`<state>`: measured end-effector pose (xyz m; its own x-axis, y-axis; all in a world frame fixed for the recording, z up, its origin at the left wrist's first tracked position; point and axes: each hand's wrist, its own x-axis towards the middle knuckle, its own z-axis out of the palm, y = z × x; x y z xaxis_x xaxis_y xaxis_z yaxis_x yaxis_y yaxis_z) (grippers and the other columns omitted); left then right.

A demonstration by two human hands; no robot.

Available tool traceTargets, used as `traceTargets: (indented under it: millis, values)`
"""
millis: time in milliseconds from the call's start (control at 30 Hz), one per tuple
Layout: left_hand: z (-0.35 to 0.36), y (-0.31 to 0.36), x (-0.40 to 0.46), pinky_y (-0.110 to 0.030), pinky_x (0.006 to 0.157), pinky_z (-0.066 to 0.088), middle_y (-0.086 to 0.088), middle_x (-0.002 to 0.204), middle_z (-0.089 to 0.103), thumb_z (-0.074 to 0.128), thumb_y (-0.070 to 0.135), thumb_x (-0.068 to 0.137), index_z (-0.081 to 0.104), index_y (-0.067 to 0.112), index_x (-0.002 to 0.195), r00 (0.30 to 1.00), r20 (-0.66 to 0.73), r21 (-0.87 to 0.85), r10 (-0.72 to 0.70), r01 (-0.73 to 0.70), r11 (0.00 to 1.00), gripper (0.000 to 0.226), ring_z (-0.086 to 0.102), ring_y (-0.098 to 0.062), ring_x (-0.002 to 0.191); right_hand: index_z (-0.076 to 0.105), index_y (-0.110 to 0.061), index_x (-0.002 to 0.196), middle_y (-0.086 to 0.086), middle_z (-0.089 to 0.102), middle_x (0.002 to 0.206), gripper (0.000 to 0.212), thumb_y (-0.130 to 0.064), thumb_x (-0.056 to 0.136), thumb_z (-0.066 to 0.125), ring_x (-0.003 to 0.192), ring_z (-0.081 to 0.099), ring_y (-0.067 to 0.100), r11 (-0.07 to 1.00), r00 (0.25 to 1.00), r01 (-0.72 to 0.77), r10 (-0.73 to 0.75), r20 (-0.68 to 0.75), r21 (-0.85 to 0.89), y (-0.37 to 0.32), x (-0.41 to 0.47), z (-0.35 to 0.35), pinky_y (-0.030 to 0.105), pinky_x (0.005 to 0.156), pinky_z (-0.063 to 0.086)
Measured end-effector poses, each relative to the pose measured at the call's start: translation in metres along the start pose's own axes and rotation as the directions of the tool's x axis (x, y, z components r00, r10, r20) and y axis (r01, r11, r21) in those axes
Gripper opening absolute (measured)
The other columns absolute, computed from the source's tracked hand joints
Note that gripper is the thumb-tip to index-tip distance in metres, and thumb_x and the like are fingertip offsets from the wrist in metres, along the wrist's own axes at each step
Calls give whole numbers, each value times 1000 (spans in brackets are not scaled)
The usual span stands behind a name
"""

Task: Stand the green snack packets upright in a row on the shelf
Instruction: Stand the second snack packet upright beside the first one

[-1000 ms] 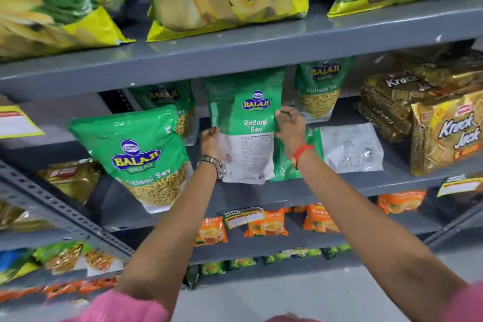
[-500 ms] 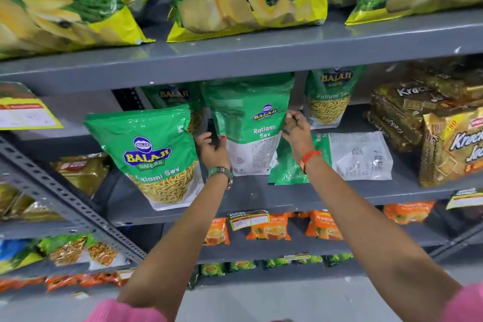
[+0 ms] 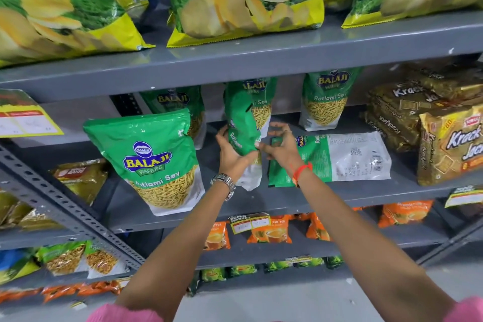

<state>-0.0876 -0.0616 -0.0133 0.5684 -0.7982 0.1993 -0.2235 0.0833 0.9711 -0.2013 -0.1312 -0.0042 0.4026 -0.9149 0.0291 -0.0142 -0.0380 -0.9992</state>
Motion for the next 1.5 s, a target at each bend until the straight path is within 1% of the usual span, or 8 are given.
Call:
traceTargets:
  millis: [100, 200, 367, 633, 700, 800, 1367, 1500]
  values:
    - [-5, 1, 6, -30, 86, 51, -8, 113, 55, 63, 9, 57, 26, 4, 127, 1000, 16, -40, -17, 18, 999, 79, 57, -18, 97, 42, -12, 122, 7, 47, 110, 59, -14, 73, 76, 88, 51, 14, 999, 1000, 1, -1, -10, 49, -3, 7, -2, 41, 83, 51]
    - [-10, -2, 10, -6, 66, 51, 0, 95, 59, 57, -3, 63, 42, -1, 123, 999, 19, -77, -44, 45, 996, 62, 57, -4, 80, 45, -16, 116, -3, 51, 107, 32, -24, 88, 58, 101, 50, 14, 983, 999, -24, 32, -40, 182, -7, 19, -9, 40, 90, 48]
    - [-8, 4, 12, -15, 44, 32, -2, 59, 34, 42, -1, 53, 39, 4, 57, 963, -88, -290, -254, 220, 932, 7, 35, -9, 49, 36, -9, 135, 9, 44, 141, 39, -20, 98, 40, 128, 40, 20, 992, 996, -87, 83, 45, 95, -12, 43, -18, 40, 110, 32]
    - [-10, -3, 26, -17, 68, 42, -2, 90, 55, 34, -13, 84, 58, 12, 46, 891, -281, -428, -356, 215, 878, 52, 51, -10, 78, 57, 1, 105, 21, 61, 118, 22, -12, 96, 43, 112, 55, 33, 984, 991, -106, 92, 97, 146, -9, 48, -17, 38, 97, 40]
    - [-9, 4, 22, -28, 79, 48, -12, 90, 68, 33, -4, 89, 74, 3, 65, 876, -260, -494, -406, 240, 836, 48, 59, -11, 78, 58, -14, 83, 9, 62, 96, 20, -11, 96, 43, 94, 55, 23, 980, 994, -80, 66, 83, 181, -8, 44, -18, 35, 90, 43]
    - [-13, 8, 17, -36, 108, 35, -10, 133, 51, 31, 14, 96, 45, 2, 129, 907, -116, -632, -404, 246, 734, 38, 52, -17, 113, 55, -21, 75, 0, 59, 86, 26, -10, 96, 43, 85, 53, 14, 974, 998, -54, 44, 51, 222, -6, 36, -18, 33, 88, 42]
    - [-31, 4, -37, -41, 114, 28, -14, 149, 33, 30, 23, 97, 30, 6, 139, 934, -15, -572, -357, 286, 769, 45, 34, -25, 136, 45, -18, 65, -3, 45, 68, 34, -4, 96, 41, 50, 47, -15, 977, 989, 55, -26, -144, 204, 4, -51, -10, 3, 54, 40]
    - [-28, 2, -44, -35, 110, 32, -12, 147, 36, 32, 23, 96, 32, 7, 137, 932, -92, -564, -351, 242, 790, 44, 36, -22, 133, 56, -13, 83, 1, 58, 84, 22, -3, 95, 41, 71, 58, -10, 981, 989, 13, 15, -145, 192, 7, -55, -13, 8, 71, 47]
